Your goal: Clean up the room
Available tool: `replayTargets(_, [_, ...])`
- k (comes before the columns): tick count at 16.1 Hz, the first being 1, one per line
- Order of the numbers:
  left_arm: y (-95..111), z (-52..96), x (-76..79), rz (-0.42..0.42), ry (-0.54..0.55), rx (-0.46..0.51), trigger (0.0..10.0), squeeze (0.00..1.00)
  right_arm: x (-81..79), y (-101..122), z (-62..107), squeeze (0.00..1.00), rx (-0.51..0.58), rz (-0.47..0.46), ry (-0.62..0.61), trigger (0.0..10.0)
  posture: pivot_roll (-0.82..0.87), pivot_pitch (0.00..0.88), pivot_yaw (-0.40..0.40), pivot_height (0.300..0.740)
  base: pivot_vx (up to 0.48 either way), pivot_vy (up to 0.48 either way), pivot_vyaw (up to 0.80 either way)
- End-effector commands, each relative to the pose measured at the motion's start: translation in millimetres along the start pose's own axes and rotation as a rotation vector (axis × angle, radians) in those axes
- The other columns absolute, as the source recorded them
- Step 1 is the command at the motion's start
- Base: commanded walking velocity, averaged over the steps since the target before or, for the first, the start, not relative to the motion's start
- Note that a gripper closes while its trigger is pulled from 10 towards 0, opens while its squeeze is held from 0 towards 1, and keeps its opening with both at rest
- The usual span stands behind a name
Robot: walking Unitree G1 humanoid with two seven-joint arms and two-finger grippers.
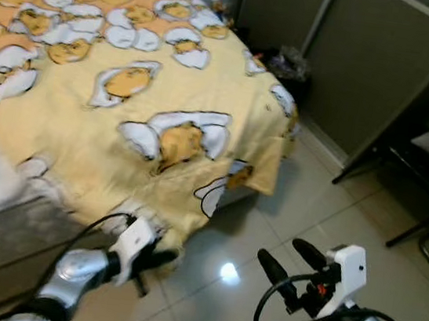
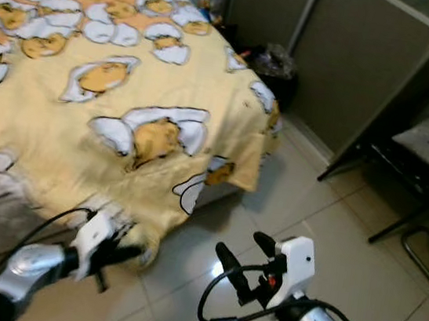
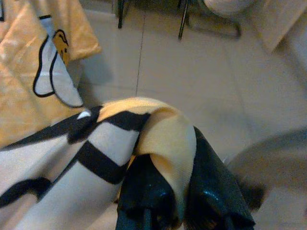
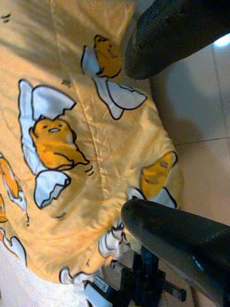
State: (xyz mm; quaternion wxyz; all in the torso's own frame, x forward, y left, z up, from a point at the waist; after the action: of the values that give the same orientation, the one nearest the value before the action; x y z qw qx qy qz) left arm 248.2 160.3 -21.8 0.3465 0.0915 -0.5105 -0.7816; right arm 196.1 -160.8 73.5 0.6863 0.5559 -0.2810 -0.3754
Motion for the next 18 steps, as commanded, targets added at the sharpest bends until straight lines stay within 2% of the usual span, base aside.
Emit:
replayTargets(1, [-2, -8.2, 10.6, -0.058, -0.045, -0.021, 0.0, 0.0, 3.3, -4, 4.0, 0.01, -0.02, 0.003, -0.005, 10.0, -0.16, 0.086, -0.024, 0.74, 0.0, -0.435, 0.0])
replayTargets(3, [-8, -6.4, 9.9, -0.139, -0.025, -0.084, 0.0, 0.0, 1.9, -7, 4.3, 0.01, -0.028, -0.001, -0.001, 10.0, -0.16, 0.085, -0.028, 0.74, 0.0, -0.446, 0.0])
replayTargets(5, [-9, -6.0, 9.3, -0.137, -0.027, -0.098, 0.0, 0.0, 1.0, -8, 4.1, 0.01, -0.032, -0.005, 0.0, 10.0, -0.16, 0.085, -0.028, 0.74, 0.0, -0.465, 0.0])
replayTargets(8, [-16, 1.1, 5.8, -0.187, -0.017, -0.143, 0.0, 0.0, -4.9, -10, 3.9, 0.01, -0.036, -0.017, 0.011, 10.0, -0.16, 0.085, -0.026, 0.74, 0.0, -0.466, 0.0])
replayTargets(9, [-19, 3.7, 0.6, -0.198, 0.032, -0.17, 10.0, 0.0, -5.1, -12, 5.8, 0.01, -0.041, -0.017, 0.011, 10.0, -0.16, 0.086, -0.026, 0.74, 0.0, 0.0, 0.0])
replayTargets(10, [-13, 5.7, -10.5, -0.184, 0.133, -0.143, 10.0, 0.0, -3.7, -14, 7.3, 0.01, -0.049, -0.018, 0.005, 10.0, -0.16, 0.085, -0.026, 0.74, 0.0, 0.0, 0.0])
replayTargets(11, [-11, 6.4, -13.4, -0.182, 0.156, -0.131, 10.0, 1.0, -3.4, -14, 7.5, 0.01, -0.05, -0.018, 0.003, 10.0, -0.16, 0.085, -0.026, 0.74, 0.0, 0.0, 0.0])
replayTargets(14, [-4, 15.5, -33.9, -0.076, 0.323, -0.077, 10.0, 1.0, -4.7, -20, 11.1, 0.01, -0.073, -0.023, 0.008, 10.0, -0.16, 0.076, -0.031, 0.74, 0.0, 0.0, 0.0])
replayTargets(15, [-5, 23.1, -42.4, -0.056, 0.389, -0.076, 10.0, 1.0, -2.9, -30, 19.1, 0.01, -0.116, -0.033, 0.003, 10.0, -0.16, 0.071, -0.03, 0.74, 0.0, 0.0, 0.0])
replayTargets(18, [8, 29.3, -60.8, 0.127, 0.538, 0.049, 10.0, 1.0, 16.0, -36, 26.4, 0.01, -0.132, -0.021, -0.07, 10.0, -0.17, 0.047, -0.021, 0.74, 0.0, 0.0, 0.0])
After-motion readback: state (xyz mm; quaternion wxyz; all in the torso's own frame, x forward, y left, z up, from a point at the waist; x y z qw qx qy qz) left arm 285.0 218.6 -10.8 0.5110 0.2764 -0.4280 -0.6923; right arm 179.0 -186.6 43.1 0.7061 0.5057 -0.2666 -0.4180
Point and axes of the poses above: a point about 5 cm out from each wrist's last joint towards the gripper, its own z axis pointing back from the gripper into the wrist, its own y axis along the axis of the wrist's last joint, x = y × z, the point moved 2 cm from there along -z, pointing out of the wrist towards the gripper, and after that the axes turned 12 degrees about z, right-handed, at the moved point
